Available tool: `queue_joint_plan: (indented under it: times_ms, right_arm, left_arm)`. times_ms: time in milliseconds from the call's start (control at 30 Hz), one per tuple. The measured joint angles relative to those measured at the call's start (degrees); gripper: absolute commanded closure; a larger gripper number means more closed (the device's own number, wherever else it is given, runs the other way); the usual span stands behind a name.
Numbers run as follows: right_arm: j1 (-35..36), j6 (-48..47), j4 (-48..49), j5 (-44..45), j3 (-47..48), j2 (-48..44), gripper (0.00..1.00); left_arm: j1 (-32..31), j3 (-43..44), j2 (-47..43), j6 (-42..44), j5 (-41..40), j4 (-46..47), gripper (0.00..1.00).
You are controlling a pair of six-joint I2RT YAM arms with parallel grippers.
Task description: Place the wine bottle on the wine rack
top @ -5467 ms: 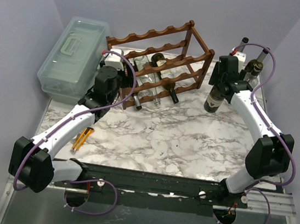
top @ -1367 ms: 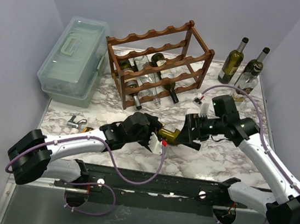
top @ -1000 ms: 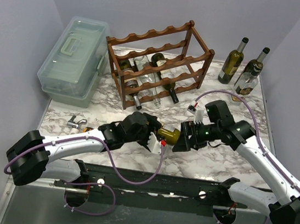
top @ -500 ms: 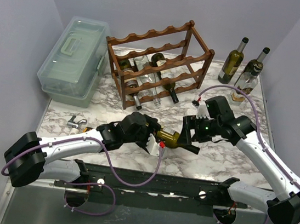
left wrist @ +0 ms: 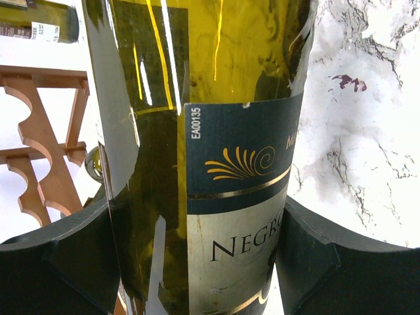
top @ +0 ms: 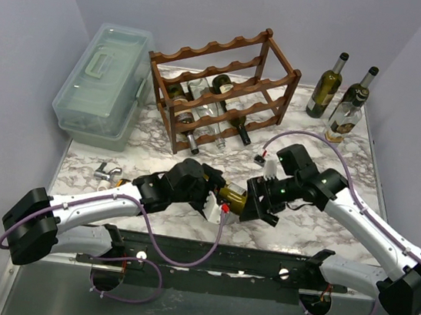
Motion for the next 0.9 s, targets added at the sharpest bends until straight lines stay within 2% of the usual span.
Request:
queue_joint_plan:
  times_ms: [300, 367, 400, 500, 600, 700, 767, 833, 900]
  right_arm:
    - [1.95, 0.28, 1.18, -2.12, -1.11, 0.72, 0.28]
    - [2.10, 0.39, 1.36, -2.38, -1.31, 0.72, 0.33]
    - [2.12, 0.42, 1.42, -2.56, -1.31, 0.72, 0.40]
    - [2.16, 0.17, 1.68, -2.89, -1.31, 0.72, 0.75]
    - [2.27, 0.31, 1.88, -2.67, -1.20, 0.66, 0.99]
    - [2.60, 0.50, 1.84, 0.22, -0.48, 0.61, 0.99]
    - [2.89, 0.68, 1.68, 2.23, -0.04, 0.37, 0.99]
    - [3.37, 0.90, 1.44, 3.96, 0.57, 0.02, 0.99]
    - [3.74, 1.05, 0.87, 5.38, 1.22, -0.39, 0.99]
  left_arm:
    - [0.00, 0.00, -0.46, 0.02, 0.02, -0.26, 1.00]
    - [0.00, 0.00, -0.46, 0.02, 0.00, -0.24, 1.00]
    - [0.00, 0.00, -0.46, 0.00, -0.07, -0.26, 1.00]
    - [0.00, 0.00, -0.46, -0.11, -0.66, -0.13, 0.99]
    - [0.00, 0.00, -0.46, -0.35, -1.60, 0.17, 0.70]
    - [0.00, 0.00, -0.44, 0.00, -2.60, 0.76, 0.41]
    - [0.00, 0.00, -0.44, 0.48, -3.30, 1.53, 0.30]
    - [0.00, 0.00, -0.39, 0.90, -3.91, 2.34, 0.25]
    - [0.00, 0.00, -0.39, 1.22, -4.22, 3.30, 0.14]
